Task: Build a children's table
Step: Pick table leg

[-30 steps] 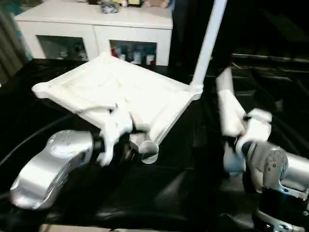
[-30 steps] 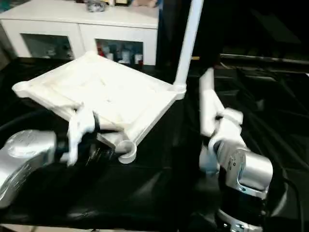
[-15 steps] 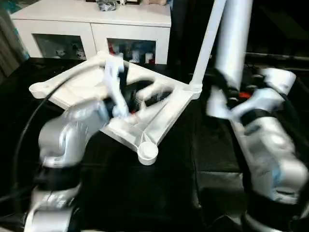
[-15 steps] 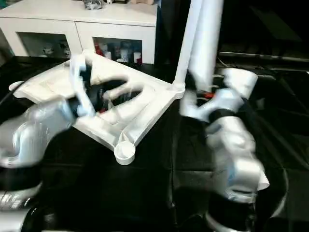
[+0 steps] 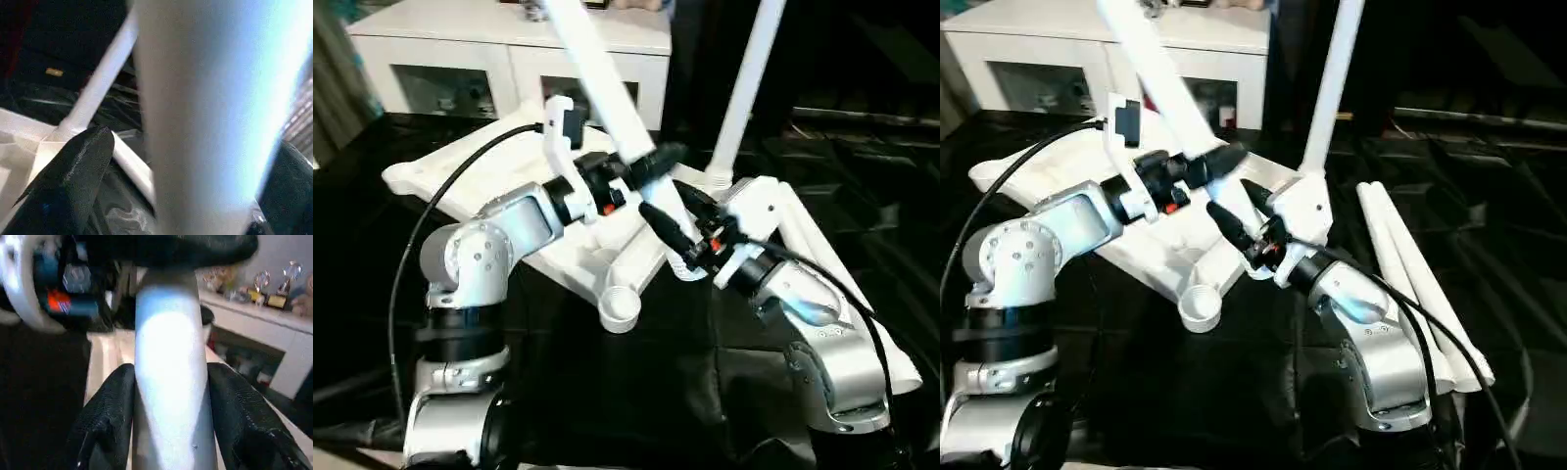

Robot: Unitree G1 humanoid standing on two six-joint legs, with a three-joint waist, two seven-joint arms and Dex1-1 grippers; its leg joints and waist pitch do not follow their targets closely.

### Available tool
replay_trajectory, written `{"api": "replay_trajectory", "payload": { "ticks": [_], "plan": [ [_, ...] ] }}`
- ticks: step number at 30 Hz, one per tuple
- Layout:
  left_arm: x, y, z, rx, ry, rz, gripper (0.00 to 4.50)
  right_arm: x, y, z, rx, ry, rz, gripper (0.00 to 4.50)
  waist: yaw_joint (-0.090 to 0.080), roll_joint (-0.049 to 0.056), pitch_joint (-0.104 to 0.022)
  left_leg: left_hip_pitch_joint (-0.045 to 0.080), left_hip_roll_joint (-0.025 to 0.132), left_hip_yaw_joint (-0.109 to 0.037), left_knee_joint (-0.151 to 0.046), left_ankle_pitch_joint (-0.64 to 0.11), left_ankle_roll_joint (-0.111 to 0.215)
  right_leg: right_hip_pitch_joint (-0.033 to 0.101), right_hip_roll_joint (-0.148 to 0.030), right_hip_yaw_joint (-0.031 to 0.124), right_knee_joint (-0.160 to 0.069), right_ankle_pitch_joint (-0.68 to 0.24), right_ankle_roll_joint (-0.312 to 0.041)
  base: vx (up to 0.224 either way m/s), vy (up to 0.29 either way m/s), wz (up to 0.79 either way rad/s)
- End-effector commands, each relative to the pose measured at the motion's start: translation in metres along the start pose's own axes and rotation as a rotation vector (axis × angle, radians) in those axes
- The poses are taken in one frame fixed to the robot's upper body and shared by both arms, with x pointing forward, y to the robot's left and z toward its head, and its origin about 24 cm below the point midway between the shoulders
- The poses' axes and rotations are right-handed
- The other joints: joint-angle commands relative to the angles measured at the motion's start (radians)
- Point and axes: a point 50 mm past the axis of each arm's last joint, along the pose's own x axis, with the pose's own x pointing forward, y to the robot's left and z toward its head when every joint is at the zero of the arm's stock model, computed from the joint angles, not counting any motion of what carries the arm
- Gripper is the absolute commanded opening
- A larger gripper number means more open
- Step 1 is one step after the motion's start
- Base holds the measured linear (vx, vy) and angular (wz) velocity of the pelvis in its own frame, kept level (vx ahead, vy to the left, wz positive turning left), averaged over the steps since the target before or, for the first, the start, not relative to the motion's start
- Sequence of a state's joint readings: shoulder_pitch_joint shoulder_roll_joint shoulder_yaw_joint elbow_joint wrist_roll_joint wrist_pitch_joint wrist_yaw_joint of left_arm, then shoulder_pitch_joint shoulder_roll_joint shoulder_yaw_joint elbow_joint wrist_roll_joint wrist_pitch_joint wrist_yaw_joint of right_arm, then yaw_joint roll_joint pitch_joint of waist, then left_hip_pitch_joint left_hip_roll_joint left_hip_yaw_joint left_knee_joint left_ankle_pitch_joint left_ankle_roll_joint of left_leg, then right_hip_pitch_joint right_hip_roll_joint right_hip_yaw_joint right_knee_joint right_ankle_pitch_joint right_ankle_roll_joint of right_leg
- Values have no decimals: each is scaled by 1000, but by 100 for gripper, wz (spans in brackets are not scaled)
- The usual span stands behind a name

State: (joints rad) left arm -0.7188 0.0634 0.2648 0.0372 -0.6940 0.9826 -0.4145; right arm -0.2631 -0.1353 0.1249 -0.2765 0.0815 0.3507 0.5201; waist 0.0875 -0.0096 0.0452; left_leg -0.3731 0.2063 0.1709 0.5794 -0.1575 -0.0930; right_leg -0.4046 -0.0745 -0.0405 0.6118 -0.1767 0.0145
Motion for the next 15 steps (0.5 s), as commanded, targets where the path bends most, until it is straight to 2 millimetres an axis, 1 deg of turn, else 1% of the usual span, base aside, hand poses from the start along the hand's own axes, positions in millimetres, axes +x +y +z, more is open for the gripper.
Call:
{"api": "replay_trajectory", "payload": {
  "ticks": [1,2,4,5,9,11,15],
  "plan": [
    [3,0,4,-27,-9,29,450,0,-6,0,-32,0,-45,186,0,-4,-61,8,-2,2,-58,-247,-10,45,-34,25,-84,-304,-103,0,0,0],
    [3,1,4,-39,-15,41,450,1,-7,-1,-33,3,-56,186,2,-3,-61,10,-2,2,-57,-244,-8,44,-33,25,-84,-296,-104,0,0,0],
    [3,2,5,-55,-21,50,450,1,-7,-2,-36,4,-60,186,2,-4,-62,8,-2,1,-58,-239,-5,46,-33,25,-82,-280,-107,0,0,0],
    [3,1,4,-71,-27,45,450,2,-7,-3,-40,7,-61,186,2,-6,-62,6,-1,1,-57,-233,-2,47,-33,25,-80,-267,-110,0,0,0],
    [4,-1,4,-92,-33,39,450,4,-6,-4,-44,10,-64,186,2,-6,-62,7,-1,3,-56,-229,2,47,-33,25,-79,-247,-123,0,0,0],
    [5,-2,3,-96,-36,32,450,4,-5,-4,-45,12,-55,186,2,-7,-61,6,-1,3,-57,-225,6,48,-33,25,-79,-245,-120,0,0,0],
    [5,-5,2,-101,-26,21,450,5,-3,-5,-47,17,-42,186,1,-7,-59,6,-1,3,-58,-240,5,46,-33,25,-83,-280,-105,0,0,0]
  ]
}}
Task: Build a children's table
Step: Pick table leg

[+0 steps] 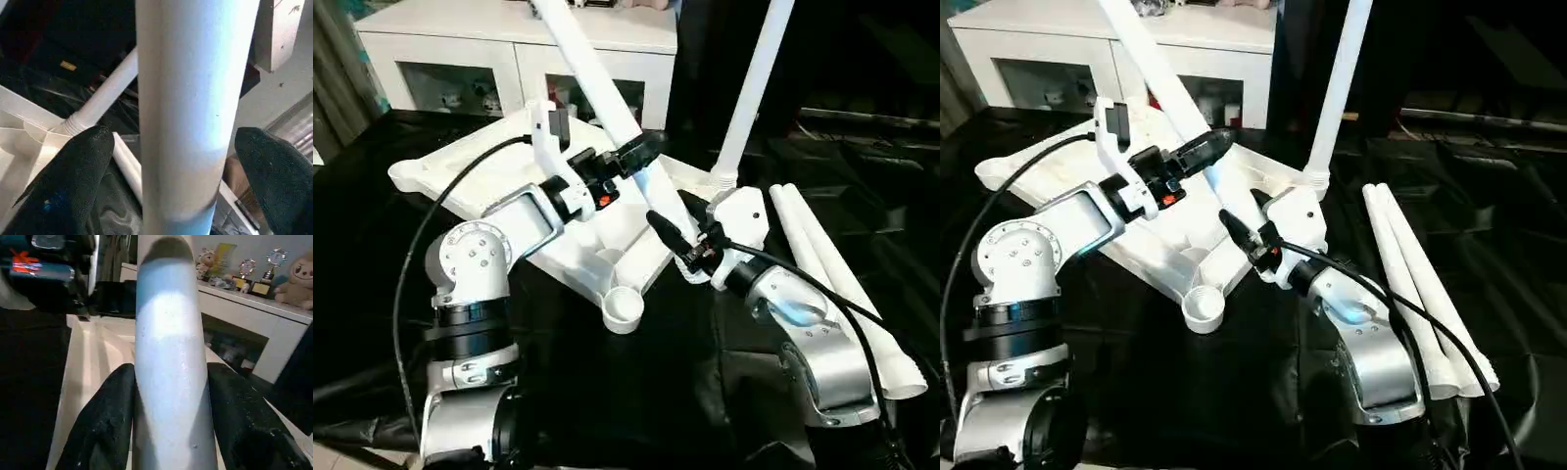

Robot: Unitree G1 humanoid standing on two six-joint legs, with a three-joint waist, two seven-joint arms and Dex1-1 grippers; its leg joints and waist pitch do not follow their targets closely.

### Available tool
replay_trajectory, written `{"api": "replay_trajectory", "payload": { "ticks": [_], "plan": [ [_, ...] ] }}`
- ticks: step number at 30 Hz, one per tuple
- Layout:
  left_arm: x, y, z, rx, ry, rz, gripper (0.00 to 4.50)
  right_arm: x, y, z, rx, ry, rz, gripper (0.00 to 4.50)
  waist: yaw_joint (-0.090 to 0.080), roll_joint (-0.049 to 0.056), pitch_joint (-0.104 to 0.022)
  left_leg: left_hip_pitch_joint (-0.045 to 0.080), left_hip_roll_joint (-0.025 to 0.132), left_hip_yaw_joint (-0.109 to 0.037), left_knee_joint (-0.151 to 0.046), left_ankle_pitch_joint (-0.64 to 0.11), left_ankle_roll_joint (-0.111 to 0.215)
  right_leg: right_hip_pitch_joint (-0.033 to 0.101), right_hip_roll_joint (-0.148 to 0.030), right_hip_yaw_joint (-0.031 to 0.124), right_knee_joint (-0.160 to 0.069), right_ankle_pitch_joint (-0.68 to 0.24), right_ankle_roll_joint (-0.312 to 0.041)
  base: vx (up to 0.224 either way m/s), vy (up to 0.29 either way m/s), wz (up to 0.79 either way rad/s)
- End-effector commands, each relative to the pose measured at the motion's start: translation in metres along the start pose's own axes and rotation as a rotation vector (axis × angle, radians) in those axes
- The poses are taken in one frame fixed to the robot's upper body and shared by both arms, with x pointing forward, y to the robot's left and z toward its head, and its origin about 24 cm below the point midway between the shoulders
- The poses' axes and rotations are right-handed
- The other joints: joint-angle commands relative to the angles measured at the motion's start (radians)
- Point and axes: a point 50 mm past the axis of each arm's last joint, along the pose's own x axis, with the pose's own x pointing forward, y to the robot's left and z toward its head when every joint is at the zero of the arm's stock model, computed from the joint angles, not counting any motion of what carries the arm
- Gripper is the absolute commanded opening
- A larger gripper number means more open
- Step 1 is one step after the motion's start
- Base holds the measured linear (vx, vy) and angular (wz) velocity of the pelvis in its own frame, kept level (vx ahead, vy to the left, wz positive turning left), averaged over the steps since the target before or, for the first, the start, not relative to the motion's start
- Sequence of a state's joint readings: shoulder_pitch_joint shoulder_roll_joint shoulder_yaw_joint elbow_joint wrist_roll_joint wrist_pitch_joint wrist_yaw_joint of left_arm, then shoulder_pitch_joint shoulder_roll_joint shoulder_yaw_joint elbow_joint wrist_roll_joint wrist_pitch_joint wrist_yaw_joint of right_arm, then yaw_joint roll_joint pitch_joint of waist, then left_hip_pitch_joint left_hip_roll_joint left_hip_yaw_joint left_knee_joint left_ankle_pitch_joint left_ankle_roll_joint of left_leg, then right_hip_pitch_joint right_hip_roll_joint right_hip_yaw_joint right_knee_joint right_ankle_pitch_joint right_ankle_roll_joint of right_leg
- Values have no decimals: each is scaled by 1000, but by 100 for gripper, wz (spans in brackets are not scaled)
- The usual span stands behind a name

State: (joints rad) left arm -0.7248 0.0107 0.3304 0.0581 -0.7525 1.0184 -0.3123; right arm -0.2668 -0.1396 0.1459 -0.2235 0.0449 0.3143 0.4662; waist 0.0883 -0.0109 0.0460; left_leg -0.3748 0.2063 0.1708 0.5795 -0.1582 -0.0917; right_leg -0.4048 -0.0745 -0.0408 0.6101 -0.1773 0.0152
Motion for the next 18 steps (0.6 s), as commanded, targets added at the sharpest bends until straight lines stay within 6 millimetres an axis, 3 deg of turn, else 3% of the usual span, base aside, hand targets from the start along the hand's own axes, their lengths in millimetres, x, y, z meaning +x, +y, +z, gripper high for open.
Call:
{"api": "replay_trajectory", "payload": {
  "ticks": [1,16,18],
  "plan": [
    [3,-8,4,15,0,-22,450,2,-1,4,-18,-16,6,186,0,-5,-60,9,-1,3,-58,-241,3,46,-33,25,-82,-283,-104,0,0,0],
    [4,-9,5,-2,4,-4,450,4,-2,3,-17,-13,-5,186,-1,-4,-60,8,-1,2,-59,-249,-4,45,-33,25,-81,-278,-101,0,0,0],
    [4,-9,3,-8,21,5,424,4,-2,3,-17,-13,-3,186,-1,-5,-60,8,0,2,-60,-250,-3,45,-32,25,-82,-279,-102,0,0,0]
  ]
}}
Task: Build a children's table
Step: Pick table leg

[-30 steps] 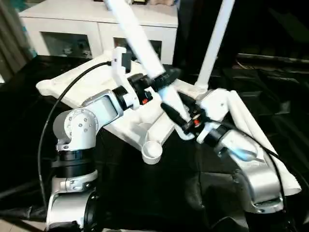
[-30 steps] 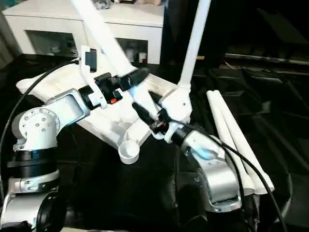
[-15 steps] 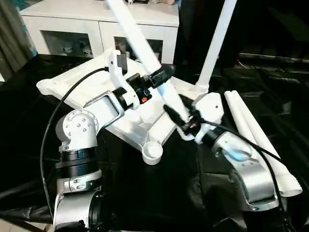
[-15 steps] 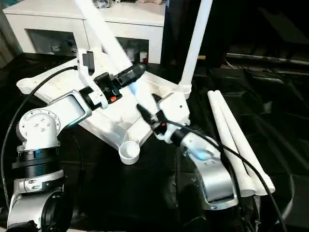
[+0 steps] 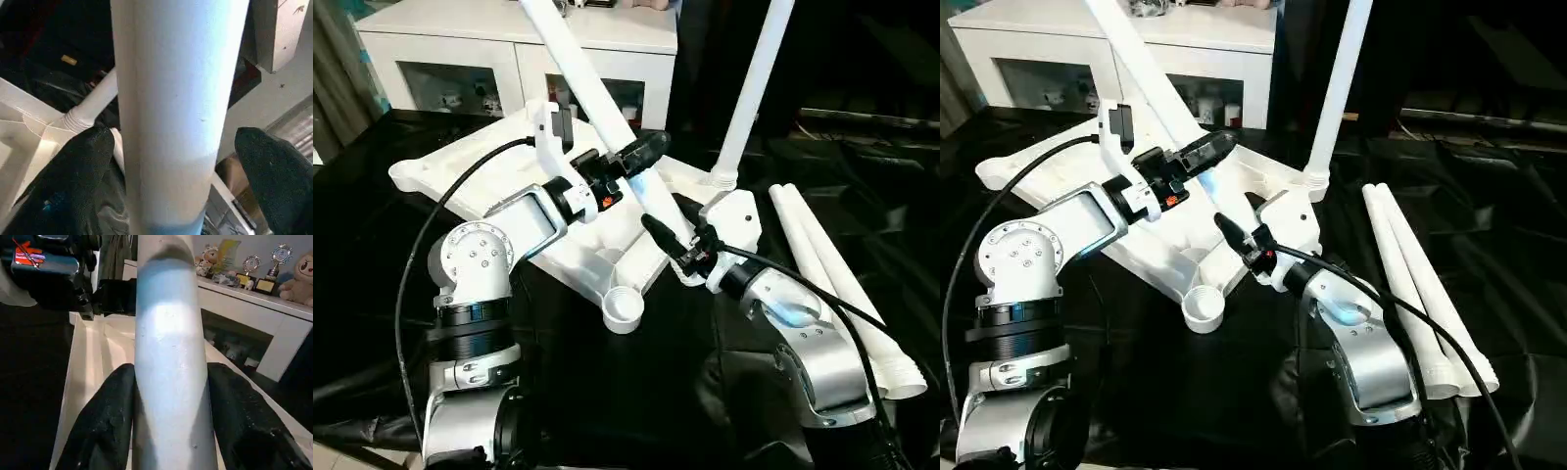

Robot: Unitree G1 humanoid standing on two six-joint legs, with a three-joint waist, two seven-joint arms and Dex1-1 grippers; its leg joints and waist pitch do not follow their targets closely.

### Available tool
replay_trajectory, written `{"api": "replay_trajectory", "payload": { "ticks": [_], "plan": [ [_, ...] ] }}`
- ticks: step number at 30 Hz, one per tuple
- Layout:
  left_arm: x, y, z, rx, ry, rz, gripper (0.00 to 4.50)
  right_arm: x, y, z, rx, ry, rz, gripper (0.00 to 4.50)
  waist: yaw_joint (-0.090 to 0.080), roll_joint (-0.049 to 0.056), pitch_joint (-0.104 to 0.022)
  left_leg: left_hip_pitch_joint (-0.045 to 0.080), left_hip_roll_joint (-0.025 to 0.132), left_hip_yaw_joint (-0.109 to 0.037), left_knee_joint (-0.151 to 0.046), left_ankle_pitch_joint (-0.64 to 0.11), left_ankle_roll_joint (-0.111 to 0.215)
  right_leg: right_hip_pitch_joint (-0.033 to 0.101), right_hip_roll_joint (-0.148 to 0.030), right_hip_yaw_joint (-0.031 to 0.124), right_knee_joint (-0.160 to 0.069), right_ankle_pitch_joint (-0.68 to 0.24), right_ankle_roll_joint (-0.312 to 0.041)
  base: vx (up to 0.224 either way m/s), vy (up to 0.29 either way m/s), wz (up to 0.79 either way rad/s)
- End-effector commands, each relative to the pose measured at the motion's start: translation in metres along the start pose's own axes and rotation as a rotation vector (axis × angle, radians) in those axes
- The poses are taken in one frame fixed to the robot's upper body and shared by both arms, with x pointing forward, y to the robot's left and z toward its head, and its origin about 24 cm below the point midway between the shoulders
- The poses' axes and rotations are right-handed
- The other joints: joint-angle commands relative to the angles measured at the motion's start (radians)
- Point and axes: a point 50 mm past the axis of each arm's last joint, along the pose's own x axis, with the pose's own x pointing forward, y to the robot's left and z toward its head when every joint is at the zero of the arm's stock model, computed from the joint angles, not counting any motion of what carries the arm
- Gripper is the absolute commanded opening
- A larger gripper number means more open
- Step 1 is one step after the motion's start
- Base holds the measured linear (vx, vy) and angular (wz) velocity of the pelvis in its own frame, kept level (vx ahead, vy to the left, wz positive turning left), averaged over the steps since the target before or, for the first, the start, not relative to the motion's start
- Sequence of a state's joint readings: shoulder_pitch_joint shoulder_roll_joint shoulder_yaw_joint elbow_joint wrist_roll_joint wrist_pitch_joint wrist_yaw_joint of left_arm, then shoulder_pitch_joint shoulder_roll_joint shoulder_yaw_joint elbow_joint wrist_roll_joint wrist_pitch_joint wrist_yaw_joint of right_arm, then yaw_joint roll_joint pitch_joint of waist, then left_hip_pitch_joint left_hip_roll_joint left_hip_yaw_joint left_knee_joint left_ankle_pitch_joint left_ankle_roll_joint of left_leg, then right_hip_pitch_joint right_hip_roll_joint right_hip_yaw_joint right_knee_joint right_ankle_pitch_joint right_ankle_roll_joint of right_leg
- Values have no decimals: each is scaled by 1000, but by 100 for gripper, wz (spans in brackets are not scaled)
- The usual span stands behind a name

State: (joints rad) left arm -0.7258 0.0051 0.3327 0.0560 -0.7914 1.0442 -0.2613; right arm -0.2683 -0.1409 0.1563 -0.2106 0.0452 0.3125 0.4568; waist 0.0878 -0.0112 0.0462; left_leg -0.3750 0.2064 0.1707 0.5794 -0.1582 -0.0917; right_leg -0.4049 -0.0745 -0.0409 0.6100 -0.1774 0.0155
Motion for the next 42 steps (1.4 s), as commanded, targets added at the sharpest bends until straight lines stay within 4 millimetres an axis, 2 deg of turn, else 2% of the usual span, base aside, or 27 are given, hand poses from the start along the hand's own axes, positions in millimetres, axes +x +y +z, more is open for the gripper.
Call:
{"api": "replay_trajectory", "payload": {
  "ticks": [1,3,4,8,9,13,17,20,21,25,26,32,34,39,42],
  "plan": [
    [2,-6,5,20,9,4,417,3,-3,6,-21,-23,-3,186,-1,-4,-59,8,0,2,-60,-256,-4,44,-32,25,-82,-283,-101,0,0,0],
    [2,-5,4,18,11,9,417,3,-4,6,-23,-23,-3,186,-1,-3,-58,9,-1,2,-60,-263,-4,44,-32,25,-85,-304,-94,0,0,0],
    [2,-5,4,18,11,9,390,3,-4,6,-23,-23,-3,186,-1,-4,-58,9,-1,2,-60,-264,-5,44,-33,25,-86,-307,-92,0,0,0],
    [2,-5,4,18,15,8,371,4,-4,6,-25,-22,-4,186,-1,-4,-58,8,-1,1,-60,-262,-7,43,-33,25,-86,-315,-83,0,0,0],
    [2,-6,4,17,16,7,351,4,-4,6,-25,-22,-4,186,-1,-4,-59,8,-1,1,-61,-260,-7,43,-33,25,-86,-309,-84,0,0,0],
    [2,-6,4,17,19,4,330,4,-3,5,-26,-21,-4,186,0,-2,-59,8,-1,1,-61,-255,-7,44,-32,25,-84,-290,-91,0,0,0],
    [2,-7,5,17,20,0,289,4,-4,5,-27,-20,-5,186,-1,-3,-58,7,-1,1,-61,-260,-8,43,-32,25,-85,-295,-93,0,0,0],
    [2,-7,5,18,19,-3,285,4,-4,5,-28,-21,-7,186,-2,-2,-57,8,-1,1,-62,-271,-9,43,-32,25,-86,-307,-89,0,0,0],
    [2,-7,5,18,20,-4,253,4,-4,5,-28,-22,-7,186,-1,-2,-58,9,-1,1,-62,-271,-10,43,-32,25,-86,-309,-88,0,0,0],
    [2,-7,5,28,19,-5,236,4,-4,5,-36,-20,-11,186,-2,-1,-58,8,-1,0,-63,-276,-12,42,-32,25,-88,-319,-82,0,0,0],
    [2,-8,5,48,30,-9,211,4,-4,5,-41,-18,-13,186,-2,-2,-58,8,-1,0,-63,-277,-12,42,-32,25,-88,-320,-80,0,0,0],
    [2,-8,4,48,34,-10,188,5,-2,4,-24,-22,7,186,-1,0,-58,9,-1,1,-63,-275,-13,42,-32,25,-87,-309,-86,0,0,0],
    [2,-7,5,53,34,-7,187,5,-1,5,15,-34,20,256,-3,0,-58,8,-1,1,-63,-277,-11,42,-32,25,-86,-306,-88,0,0,0],
    [1,-3,7,124,70,25,186,5,-8,13,154,-43,59,296,-3,1,-57,11,0,-2,-66,-292,-4,42,-29,25,-86,-311,-85,0,0,0],
    [0,-1,7,144,87,33,186,4,-13,16,233,-43,78,302,-2,1,-57,11,0,-1,-65,-277,-10,42,-31,26,-84,-305,-88,0,0,0]
  ]
}}
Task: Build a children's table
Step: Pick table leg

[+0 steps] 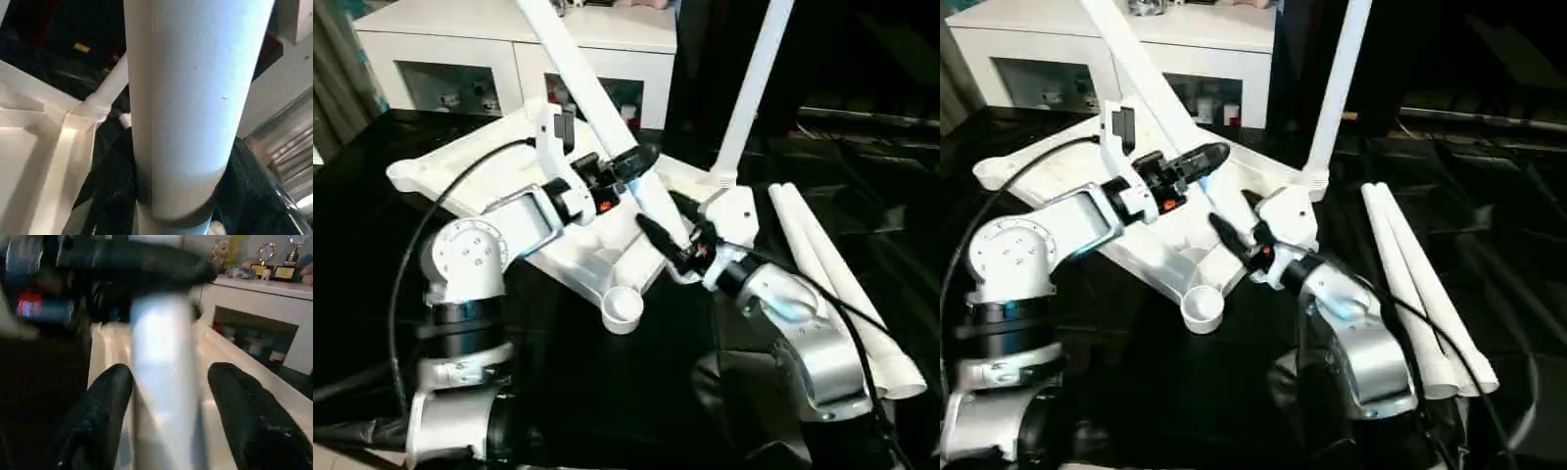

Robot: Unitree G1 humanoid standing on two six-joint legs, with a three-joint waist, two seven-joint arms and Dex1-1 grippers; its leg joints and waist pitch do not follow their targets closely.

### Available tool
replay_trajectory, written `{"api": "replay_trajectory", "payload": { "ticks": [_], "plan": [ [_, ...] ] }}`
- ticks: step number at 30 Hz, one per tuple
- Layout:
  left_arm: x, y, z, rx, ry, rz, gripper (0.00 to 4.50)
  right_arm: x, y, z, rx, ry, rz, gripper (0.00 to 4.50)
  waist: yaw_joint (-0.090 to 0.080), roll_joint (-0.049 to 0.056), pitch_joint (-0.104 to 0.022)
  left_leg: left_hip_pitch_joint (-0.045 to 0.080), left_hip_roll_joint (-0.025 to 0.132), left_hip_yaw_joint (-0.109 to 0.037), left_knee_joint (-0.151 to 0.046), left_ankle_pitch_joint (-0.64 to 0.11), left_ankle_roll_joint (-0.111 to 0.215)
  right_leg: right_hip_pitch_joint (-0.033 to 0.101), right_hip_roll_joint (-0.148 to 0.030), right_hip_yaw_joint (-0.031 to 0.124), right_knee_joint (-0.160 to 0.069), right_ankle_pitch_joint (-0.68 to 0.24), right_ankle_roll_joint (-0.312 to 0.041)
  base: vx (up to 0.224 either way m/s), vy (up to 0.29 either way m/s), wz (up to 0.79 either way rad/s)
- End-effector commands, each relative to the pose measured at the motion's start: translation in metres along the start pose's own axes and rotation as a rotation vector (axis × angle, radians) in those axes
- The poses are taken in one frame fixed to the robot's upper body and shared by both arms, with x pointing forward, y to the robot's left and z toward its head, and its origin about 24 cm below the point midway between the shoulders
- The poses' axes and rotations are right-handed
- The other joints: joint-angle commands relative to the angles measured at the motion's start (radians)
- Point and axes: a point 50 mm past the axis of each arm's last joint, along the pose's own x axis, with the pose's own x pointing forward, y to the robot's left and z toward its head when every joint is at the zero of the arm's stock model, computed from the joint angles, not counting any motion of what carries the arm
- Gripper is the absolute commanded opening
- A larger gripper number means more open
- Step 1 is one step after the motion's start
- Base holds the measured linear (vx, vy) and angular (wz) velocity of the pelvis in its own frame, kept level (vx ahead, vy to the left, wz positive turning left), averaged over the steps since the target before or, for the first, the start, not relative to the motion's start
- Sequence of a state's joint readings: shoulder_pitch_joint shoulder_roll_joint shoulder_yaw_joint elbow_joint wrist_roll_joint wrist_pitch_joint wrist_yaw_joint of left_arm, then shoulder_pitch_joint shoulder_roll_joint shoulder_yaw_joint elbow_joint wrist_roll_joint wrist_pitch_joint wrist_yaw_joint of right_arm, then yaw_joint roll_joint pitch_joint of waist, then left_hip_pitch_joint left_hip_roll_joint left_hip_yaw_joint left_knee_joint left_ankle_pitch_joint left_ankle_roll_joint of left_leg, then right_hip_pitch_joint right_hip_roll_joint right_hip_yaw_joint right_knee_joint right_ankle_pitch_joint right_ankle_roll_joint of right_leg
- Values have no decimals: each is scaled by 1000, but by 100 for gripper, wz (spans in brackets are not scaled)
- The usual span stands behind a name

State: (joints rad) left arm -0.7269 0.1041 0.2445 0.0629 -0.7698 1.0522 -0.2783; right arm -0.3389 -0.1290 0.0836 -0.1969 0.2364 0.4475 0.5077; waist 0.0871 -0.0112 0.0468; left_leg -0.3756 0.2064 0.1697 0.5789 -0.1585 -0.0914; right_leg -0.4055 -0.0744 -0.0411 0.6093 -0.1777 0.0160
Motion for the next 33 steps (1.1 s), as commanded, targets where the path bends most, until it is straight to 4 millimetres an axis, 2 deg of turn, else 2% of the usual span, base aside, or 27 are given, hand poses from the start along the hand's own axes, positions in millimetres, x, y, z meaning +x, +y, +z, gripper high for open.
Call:
{"api": "replay_trajectory", "payload": {
  "ticks": [1,3,6,7,8,9,10,12,19,29,33],
  "plan": [
    [4,-5,6,49,16,-14,186,-4,-6,12,102,-15,46,302,-2,2,-58,13,-1,0,-65,-272,-9,44,-29,25,-82,-294,-91,0,0,0],
    [3,-3,9,74,42,-8,186,-11,-12,22,234,10,170,302,3,2,-61,14,-1,0,-63,-252,-4,47,-29,26,-80,-257,-96,0,0,0],
    [4,-2,9,80,46,-7,186,-13,-14,24,238,22,188,302,9,2,-63,9,1,1,-61,-210,-14,50,-34,26,-75,-210,-110,0,0,0],
    [4,-2,10,94,55,-12,186,-16,-17,22,246,60,204,302,8,-3,-63,8,1,3,-60,-199,-16,50,-36,26,-74,-203,-122,0,0,0],
    [4,-2,11,105,62,-16,186,-18,-20,20,255,97,206,302,11,-2,-65,9,0,3,-60,-191,-15,53,-35,26,-73,-203,-129,0,0,0],
    [4,-3,11,114,67,-22,186,-19,-22,19,261,130,205,302,11,-8,-65,9,1,4,-59,-185,-13,53,-35,26,-73,-199,-131,0,0,0],
    [4,-3,11,114,67,-22,186,-19,-22,19,261,130,205,302,12,-4,-64,9,1,3,-60,-179,-16,53,-36,27,-72,-201,-133,0,0,0],
    [5,-5,13,129,81,-45,186,-21,-28,15,240,205,186,302,13,-6,-64,8,1,4,-59,-175,-22,53,-37,26,-72,-213,-134,0,0,0],
    [5,-8,13,150,110,-78,186,-20,-34,16,251,254,171,302,16,-7,-63,9,2,5,-58,-182,-27,51,-40,27,-74,-239,-133,0,0,0],
    [7,-13,9,192,145,-121,186,-13,-27,13,188,306,196,302,24,-5,-65,10,3,5,-58,-169,-33,52,-40,27,-70,-209,-140,0,0,0],
    [6,-17,5,272,195,-168,186,-11,-23,11,187,336,240,302,26,-10,-64,11,4,5,-60,-181,-34,51,-41,27,-71,-229,-134,0,0,0]
  ]
}}
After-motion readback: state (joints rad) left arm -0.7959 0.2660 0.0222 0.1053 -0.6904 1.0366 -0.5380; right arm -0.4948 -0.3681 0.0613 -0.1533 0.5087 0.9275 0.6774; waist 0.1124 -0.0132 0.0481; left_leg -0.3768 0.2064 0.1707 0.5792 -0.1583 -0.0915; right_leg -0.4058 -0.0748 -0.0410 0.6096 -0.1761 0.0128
